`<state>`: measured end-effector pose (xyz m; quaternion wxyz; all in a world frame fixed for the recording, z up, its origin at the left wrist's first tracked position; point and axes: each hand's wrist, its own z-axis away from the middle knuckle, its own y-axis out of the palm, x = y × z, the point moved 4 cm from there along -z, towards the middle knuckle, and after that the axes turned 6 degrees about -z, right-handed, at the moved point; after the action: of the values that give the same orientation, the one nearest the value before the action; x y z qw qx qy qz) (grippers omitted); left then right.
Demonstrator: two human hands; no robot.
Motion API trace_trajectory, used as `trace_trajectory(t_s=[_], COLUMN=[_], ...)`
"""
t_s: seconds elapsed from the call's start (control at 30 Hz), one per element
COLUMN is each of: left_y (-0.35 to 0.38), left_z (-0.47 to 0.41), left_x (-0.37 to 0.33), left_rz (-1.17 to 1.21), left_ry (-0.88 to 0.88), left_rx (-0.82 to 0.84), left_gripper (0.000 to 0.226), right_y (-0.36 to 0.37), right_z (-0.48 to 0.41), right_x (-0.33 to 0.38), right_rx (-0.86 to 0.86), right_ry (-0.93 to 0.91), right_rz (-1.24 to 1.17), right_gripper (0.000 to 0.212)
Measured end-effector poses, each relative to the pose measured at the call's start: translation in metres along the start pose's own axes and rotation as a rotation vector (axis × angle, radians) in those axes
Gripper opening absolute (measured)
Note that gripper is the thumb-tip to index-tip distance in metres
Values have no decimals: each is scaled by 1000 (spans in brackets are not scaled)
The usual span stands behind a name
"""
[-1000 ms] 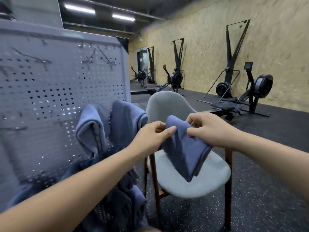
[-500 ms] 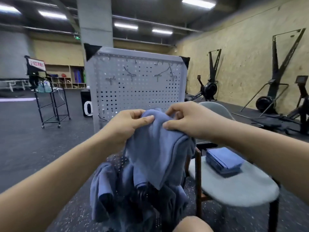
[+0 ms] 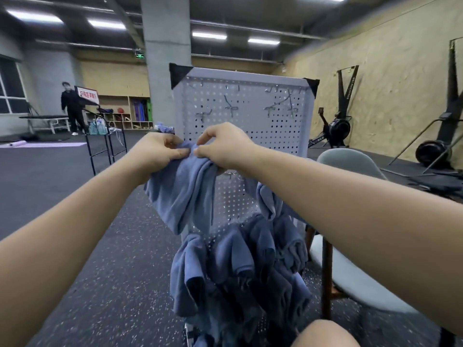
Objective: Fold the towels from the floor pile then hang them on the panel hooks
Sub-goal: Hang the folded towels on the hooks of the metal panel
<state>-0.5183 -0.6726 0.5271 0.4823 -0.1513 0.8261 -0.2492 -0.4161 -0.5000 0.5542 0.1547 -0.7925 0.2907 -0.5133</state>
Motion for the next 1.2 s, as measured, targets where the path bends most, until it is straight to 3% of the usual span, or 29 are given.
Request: trace_trajectory(t_s=[0.1, 0.23, 0.4, 0.53, 0.7, 0.83, 1.03, 1.2], left_y=[7, 14, 21, 10, 22, 80, 214, 339], left_z=[4, 15, 25, 29, 26, 27, 26, 31], left_x=[10, 16, 37, 15, -41, -94, -162, -202], left_rz=[-31, -167, -145, -224, -142, -60, 29, 57], left_ry=[8, 16, -40, 42, 150, 264, 346, 373], left_rx=[-107, -282, -158, -154, -143, -61, 132, 324], left_gripper=[33, 20, 18, 19, 15, 4, 6, 8], right_y=[17, 31, 28, 16, -21, -77, -178, -243], right_z=[-9, -8, 5, 10, 16, 33, 74, 120], right_x=[-6, -22, -30, -30, -43, -65, -138, -223], right_rx=[-17, 64, 232, 219, 164, 55, -138, -272], right_ry=[-14, 42, 110, 122, 107, 163, 243, 347], right_rz=[68, 25, -87, -63, -25, -105, -115, -42], right_gripper=[7, 21, 29, 44, 39, 34, 24, 32])
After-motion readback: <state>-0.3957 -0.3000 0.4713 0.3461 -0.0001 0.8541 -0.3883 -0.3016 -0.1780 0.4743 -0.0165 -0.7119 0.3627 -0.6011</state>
